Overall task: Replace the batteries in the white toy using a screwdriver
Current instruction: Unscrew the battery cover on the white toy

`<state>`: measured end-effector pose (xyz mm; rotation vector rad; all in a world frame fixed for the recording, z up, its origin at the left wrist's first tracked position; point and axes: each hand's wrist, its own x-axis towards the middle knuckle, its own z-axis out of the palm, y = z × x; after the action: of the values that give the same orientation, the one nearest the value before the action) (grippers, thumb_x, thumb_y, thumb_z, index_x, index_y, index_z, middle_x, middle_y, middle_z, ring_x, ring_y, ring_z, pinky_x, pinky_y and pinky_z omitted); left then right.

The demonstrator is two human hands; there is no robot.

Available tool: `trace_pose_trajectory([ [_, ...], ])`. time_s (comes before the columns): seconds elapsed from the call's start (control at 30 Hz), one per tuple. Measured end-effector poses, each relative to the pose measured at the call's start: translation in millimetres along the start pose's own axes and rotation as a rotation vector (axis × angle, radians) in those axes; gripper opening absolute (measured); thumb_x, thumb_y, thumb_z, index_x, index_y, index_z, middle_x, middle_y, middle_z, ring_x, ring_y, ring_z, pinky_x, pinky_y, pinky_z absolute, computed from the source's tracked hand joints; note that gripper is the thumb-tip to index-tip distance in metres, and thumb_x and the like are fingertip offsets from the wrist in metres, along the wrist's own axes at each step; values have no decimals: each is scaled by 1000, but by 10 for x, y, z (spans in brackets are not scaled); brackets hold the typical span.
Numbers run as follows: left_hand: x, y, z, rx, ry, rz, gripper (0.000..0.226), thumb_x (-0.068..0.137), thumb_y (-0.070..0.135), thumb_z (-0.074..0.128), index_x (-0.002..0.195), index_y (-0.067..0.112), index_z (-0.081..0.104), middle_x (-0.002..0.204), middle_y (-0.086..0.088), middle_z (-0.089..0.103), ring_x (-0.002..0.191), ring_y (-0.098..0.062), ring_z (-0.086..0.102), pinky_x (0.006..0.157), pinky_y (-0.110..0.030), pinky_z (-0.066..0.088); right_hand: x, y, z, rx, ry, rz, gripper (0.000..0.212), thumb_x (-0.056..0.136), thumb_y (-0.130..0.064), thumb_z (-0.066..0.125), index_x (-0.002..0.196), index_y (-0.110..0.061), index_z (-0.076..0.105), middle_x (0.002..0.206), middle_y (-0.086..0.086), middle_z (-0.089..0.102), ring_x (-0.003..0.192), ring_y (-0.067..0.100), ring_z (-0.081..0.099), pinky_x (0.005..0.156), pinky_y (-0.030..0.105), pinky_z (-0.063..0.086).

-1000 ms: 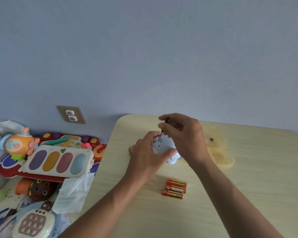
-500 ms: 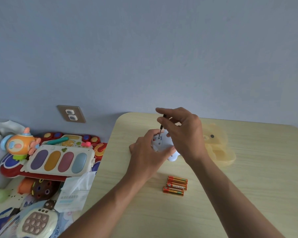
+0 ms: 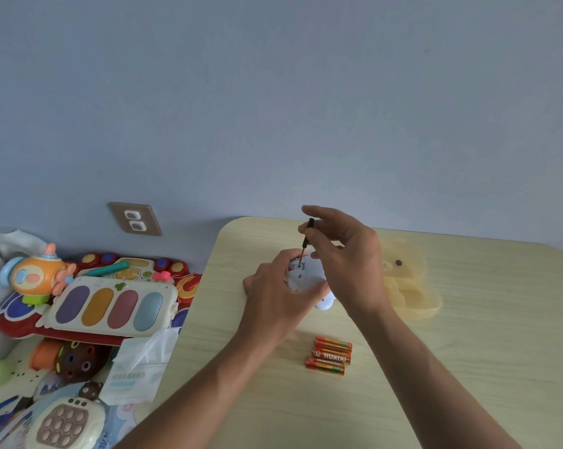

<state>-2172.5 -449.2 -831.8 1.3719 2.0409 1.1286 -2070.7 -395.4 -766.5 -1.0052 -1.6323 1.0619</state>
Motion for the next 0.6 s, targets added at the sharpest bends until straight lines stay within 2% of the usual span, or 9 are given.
trace_pose_trajectory([
  [0.1, 5, 8, 0, 15, -11, 1, 55, 73, 69, 62, 120, 43, 52, 101, 24, 65, 102, -3, 58, 106, -38, 38, -21, -4, -4, -13, 6, -5, 18, 87, -14, 71, 97, -28, 74, 85, -8, 76, 86, 7, 72, 79, 41, 60],
  [0.2, 14, -2, 3, 29, -7, 7, 40, 79, 63, 68, 109, 43, 50, 92, 23, 63, 98, -3, 57, 104, -39, 39, -45, 17, 17, -35, -2, -38, 15, 81, -16, 80, 93, -23, 77, 83, -6, 72, 80, 10, 71, 78, 36, 60],
  [0.37, 11, -31, 10, 18, 14, 7, 52, 79, 62, 70, 123, 39, 54, 97, 24, 63, 100, -4, 57, 106, -38, 37, -35, 27, 9, -24, 6, 0, 35, 85, -11, 76, 114, -29, 73, 80, -4, 75, 80, 10, 72, 81, 32, 60],
  [0.5, 6, -26, 16, 25, 24, 18, 57, 80, 61, 71, 129, 39, 52, 98, 28, 58, 102, -2, 53, 104, -32, 32, -46, -1, -14, 1, -13, 4, 25, 90, -5, 65, 104, -26, 68, 89, -4, 76, 82, 11, 75, 78, 38, 62],
  [0.6, 15, -27, 17, 20, 12, 14, 57, 79, 65, 70, 127, 39, 53, 97, 28, 60, 102, -3, 55, 103, -33, 33, -57, 4, -4, -54, -8, -27, 24, 88, -12, 71, 105, -29, 73, 98, -10, 72, 86, 4, 73, 79, 29, 61],
])
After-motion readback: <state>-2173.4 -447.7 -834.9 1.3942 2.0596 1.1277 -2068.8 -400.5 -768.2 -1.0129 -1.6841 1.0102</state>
